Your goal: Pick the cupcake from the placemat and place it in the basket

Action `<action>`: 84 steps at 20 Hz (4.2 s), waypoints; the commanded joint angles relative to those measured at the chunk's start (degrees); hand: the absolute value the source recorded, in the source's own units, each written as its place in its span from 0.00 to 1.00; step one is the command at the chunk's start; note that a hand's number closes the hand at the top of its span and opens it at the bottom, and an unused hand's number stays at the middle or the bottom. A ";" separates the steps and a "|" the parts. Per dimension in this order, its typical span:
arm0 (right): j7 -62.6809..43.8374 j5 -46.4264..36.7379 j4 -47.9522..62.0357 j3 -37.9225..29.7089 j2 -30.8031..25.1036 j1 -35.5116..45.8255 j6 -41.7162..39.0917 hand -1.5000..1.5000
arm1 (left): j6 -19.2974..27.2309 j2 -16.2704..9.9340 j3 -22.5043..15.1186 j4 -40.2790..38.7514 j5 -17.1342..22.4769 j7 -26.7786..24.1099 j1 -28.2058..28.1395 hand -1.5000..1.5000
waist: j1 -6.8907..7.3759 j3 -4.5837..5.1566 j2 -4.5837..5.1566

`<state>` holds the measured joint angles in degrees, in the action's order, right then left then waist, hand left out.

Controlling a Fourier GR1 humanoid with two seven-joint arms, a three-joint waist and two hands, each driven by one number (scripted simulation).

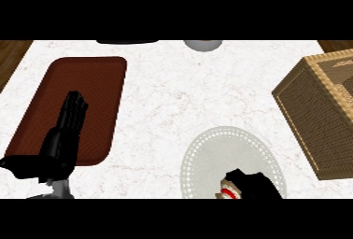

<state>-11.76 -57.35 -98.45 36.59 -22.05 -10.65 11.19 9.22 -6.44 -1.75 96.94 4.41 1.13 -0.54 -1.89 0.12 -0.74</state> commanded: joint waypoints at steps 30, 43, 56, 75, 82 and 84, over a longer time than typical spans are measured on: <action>17.58 53.08 -35.64 -52.53 -26.92 -34.11 2.84 1.00 | -0.36 -0.48 0.59 1.72 -0.40 3.13 2.49 0.50 | 0.83 -0.13 0.53; 28.41 54.35 -4.85 -60.54 -25.45 -15.37 -12.61 1.00 | -1.60 1.33 0.23 -0.10 -0.47 1.39 2.10 0.50 | 1.90 -0.13 0.76; 37.46 45.31 20.08 -56.68 -25.48 2.94 -16.94 1.00 | -1.94 2.93 -0.84 -2.85 -2.43 -2.73 1.16 0.50 | 2.57 -0.16 0.91; 39.54 40.01 32.31 -55.85 -22.50 9.99 -16.71 0.00 | -2.97 1.76 -0.10 -1.04 -1.69 1.31 3.26 0.50 | 3.03 -0.18 1.06; 44.75 44.39 34.91 -58.62 -18.62 11.96 -17.30 0.00 | -0.90 3.58 -1.06 -1.89 -3.62 -0.39 2.50 0.50 | 2.77 -0.23 0.97; 44.37 47.95 35.59 -62.49 -20.83 13.71 -19.51 0.00 | -1.66 1.81 0.34 1.98 -2.41 1.27 0.72 0.50 | 3.09 -0.21 0.71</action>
<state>33.15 -11.72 -66.99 -24.67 -44.60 0.04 -8.09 6.91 -4.29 -1.56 96.23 2.33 1.16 1.44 0.50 2.06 -0.98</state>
